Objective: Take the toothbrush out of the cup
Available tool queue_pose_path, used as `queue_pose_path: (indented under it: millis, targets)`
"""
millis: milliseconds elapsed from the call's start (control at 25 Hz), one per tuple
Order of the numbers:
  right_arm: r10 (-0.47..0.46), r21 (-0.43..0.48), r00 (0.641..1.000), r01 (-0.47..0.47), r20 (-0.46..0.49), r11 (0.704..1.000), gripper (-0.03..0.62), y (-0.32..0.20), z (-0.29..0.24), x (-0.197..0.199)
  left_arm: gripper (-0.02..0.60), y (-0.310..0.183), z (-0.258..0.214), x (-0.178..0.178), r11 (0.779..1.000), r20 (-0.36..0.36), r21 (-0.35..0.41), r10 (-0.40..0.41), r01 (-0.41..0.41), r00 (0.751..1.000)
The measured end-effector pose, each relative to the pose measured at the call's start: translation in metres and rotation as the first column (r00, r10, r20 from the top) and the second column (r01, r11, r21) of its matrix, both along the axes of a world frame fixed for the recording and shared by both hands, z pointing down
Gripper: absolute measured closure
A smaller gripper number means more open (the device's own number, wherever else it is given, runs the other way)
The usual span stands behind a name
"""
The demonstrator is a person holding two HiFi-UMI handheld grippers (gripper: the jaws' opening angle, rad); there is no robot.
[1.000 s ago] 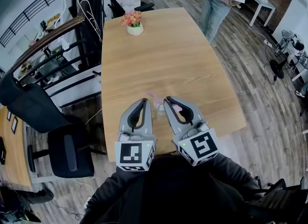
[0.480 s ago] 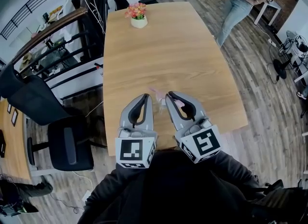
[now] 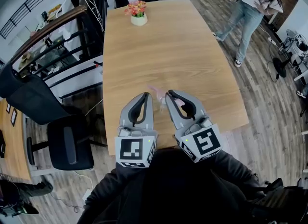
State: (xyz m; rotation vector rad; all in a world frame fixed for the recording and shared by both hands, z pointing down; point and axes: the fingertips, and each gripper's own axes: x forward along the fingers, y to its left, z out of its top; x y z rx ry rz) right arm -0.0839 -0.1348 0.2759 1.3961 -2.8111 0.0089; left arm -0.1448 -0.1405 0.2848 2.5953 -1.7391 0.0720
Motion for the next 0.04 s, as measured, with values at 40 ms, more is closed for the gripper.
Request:
queue_pose_path:
  millis: [40]
  targets:
    - [0.0, 0.0, 1.0, 0.0, 0.0, 1.0, 0.566, -0.0003, 0.0004, -0.0003, 0.574, -0.0004, 0.0003, -0.0002, 1.0, 0.0, 0.0, 0.0, 0.0, 1.0]
